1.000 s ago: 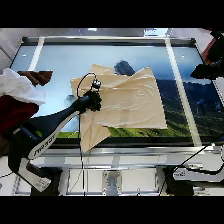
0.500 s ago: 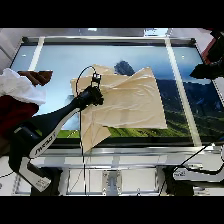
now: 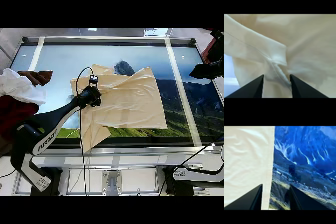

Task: Fold the shirts.

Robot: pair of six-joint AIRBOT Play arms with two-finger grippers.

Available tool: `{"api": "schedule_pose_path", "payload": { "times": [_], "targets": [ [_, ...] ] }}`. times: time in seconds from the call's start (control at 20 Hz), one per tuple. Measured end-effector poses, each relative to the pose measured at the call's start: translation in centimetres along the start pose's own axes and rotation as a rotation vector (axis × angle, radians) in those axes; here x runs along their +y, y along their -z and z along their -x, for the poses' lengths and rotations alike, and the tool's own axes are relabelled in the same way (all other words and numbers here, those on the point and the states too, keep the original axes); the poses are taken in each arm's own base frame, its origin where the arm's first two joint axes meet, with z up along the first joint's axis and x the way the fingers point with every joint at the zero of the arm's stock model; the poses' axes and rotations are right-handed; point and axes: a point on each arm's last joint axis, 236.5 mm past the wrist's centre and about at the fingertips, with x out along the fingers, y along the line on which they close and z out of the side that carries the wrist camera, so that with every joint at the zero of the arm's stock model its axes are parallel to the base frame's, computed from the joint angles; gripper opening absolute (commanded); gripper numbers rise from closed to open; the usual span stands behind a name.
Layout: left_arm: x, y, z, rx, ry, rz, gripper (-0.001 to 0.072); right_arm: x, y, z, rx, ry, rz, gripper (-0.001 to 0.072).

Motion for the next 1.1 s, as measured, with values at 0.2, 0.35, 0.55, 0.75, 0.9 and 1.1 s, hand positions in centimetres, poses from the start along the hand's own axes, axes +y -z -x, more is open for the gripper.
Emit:
{"api": "schedule_pose_path", "payload": {
  "times": [0.2,0.35,0.55,0.75,0.9,1.1],
  "targets": [
    [1.3,0.6,-0.7,0.037,-0.037,-0.069,0.0014,0.1,0.2,0.0,0.009,-0.005,0.0,0.0397],
    [3.5,1.3,-1.1,0.082,-0.094,-0.117,0.0014,0.4,2.3,-0.9,0.087,-0.029,-0.013,0.0396],
    [6.8,2.1,-0.8,0.145,-0.165,-0.166,0.0014,1.8,10.6,-5.1,0.338,-0.148,-0.127,0.0394],
    [8.5,2.1,-0.3,0.16,-0.183,-0.168,0.0014,5.4,19.8,-8.5,0.565,-0.337,-0.355,0.0393],
    [8.7,2.1,-0.2,0.16,-0.178,-0.168,0.0014,7.5,24.5,-9.8,0.656,-0.392,-0.498,0.0393],
    [8.7,2.0,-0.2,0.158,-0.171,-0.168,0.0014,9.3,27.8,-11.5,0.662,-0.399,-0.642,0.0393]
  ]
}}
